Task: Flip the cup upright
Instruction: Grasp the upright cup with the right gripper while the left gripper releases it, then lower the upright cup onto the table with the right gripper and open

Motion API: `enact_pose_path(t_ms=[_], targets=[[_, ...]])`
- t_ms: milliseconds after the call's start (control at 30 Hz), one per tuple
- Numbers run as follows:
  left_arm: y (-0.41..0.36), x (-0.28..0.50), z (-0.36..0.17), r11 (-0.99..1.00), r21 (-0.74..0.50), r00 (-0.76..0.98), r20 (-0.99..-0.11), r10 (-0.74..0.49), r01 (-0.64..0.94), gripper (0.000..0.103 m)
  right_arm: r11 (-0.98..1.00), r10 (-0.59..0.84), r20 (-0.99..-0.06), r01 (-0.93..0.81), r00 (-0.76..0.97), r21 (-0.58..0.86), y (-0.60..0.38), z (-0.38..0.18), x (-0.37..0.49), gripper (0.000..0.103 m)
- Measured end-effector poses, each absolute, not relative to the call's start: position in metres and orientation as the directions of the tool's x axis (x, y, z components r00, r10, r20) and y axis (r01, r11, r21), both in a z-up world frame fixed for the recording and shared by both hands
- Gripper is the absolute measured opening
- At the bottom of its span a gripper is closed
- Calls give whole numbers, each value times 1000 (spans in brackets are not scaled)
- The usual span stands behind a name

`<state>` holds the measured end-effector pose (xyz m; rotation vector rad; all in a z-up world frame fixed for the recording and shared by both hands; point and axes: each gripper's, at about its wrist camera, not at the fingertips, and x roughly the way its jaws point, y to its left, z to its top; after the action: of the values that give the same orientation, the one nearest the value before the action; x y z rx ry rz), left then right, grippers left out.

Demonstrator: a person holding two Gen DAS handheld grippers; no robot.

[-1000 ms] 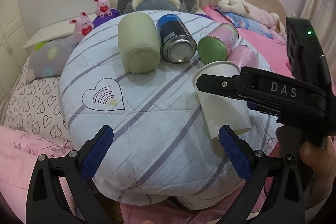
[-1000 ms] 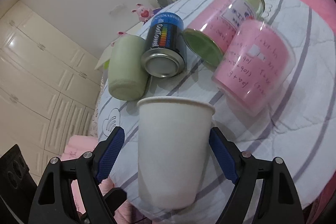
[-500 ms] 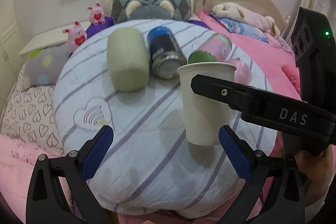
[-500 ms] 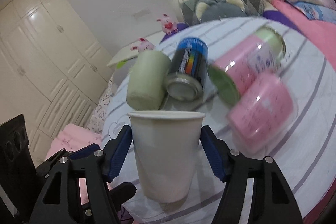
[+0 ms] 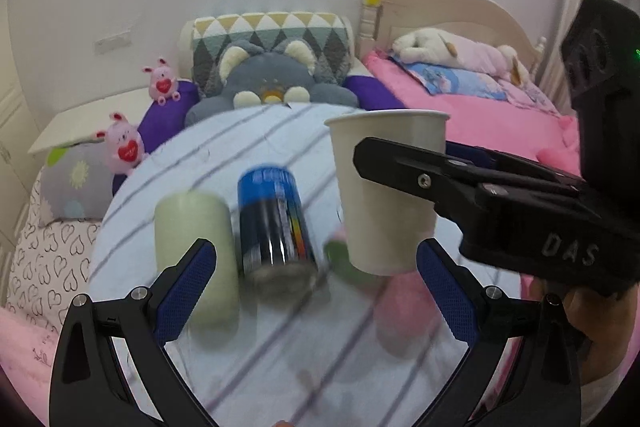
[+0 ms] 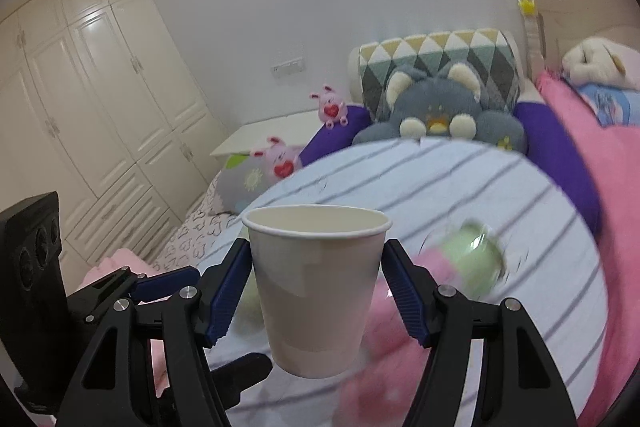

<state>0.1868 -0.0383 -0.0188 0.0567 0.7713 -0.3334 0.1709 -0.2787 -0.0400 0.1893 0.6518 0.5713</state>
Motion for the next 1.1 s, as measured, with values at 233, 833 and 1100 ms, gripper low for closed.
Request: enact_pose_path(t_ms=[233, 833, 1100], targets=[[-56, 255, -19, 963, -47, 661, -719, -216, 265, 102, 835, 547, -526, -463, 651, 297, -284, -33, 237, 68], [-81, 353, -77, 986, 50, 542, -839, -46, 161, 102, 807, 562, -627, -524, 540, 271, -276, -69, 334, 68], [-79, 343, -83, 983, 114, 532, -847, 19, 147, 102, 812, 536, -675, -529, 507, 247, -272, -85, 326, 68]])
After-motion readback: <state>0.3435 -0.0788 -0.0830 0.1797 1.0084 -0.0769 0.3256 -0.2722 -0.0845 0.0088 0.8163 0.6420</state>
